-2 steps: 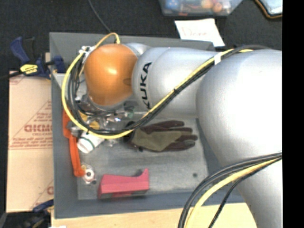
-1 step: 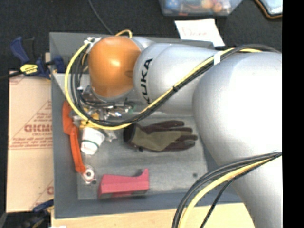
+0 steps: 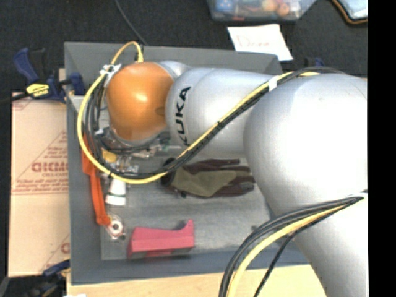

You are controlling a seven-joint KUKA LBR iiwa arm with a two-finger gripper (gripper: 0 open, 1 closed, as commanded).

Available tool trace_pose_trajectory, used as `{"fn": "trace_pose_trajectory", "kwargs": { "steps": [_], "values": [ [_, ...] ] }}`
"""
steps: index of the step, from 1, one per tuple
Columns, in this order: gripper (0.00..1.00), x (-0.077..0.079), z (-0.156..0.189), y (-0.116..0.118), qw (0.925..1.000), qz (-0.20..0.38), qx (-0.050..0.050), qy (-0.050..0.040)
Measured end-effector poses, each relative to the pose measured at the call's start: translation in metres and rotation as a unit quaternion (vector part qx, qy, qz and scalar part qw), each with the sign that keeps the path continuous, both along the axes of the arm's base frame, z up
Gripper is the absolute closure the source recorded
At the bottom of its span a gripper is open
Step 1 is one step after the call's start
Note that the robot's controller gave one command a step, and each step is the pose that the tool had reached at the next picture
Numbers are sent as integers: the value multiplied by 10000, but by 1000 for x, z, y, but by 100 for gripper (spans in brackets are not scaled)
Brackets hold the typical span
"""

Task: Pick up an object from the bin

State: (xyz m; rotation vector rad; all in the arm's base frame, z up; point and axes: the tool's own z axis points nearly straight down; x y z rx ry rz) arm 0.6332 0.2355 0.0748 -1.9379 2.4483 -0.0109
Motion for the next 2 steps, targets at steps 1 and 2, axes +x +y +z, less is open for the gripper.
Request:
{"fn": "trace_pose_trajectory", "kwargs": {
  "steps": [1, 2],
  "values": [
    [100, 0, 0, 0, 10000, -5, 1, 1],
    [100, -3, 32, -1, 10000, -8, -13, 51]
  ]
}}
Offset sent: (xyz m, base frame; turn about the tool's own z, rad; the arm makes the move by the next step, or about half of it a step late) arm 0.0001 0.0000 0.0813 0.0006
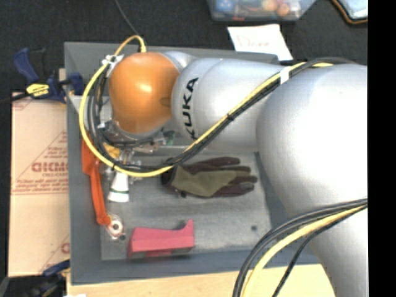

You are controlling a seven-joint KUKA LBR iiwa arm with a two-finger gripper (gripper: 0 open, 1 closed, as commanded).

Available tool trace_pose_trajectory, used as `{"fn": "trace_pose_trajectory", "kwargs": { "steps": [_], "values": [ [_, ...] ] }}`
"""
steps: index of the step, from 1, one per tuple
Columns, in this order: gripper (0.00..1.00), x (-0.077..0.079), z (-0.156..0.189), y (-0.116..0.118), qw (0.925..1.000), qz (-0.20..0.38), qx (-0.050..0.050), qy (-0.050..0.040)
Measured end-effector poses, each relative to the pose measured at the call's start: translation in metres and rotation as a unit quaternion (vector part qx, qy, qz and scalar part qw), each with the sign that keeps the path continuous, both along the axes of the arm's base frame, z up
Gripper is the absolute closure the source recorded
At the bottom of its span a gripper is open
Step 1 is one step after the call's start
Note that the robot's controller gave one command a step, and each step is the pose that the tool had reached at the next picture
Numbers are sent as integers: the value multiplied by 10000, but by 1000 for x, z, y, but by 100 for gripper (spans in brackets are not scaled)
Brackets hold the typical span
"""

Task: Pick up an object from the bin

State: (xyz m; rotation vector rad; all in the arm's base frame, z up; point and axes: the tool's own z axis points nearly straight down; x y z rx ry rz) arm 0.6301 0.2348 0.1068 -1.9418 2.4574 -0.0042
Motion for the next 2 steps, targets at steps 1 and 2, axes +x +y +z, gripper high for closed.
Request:
{"fn": "trace_pose_trajectory", "kwargs": {
  "steps": [1, 2],
  "values": [
    [100, 1, 40, 0, 10000, -21, 13, -25],
    [100, 2, 58, 0, 10000, -27, 17, -41]
  ]
}}
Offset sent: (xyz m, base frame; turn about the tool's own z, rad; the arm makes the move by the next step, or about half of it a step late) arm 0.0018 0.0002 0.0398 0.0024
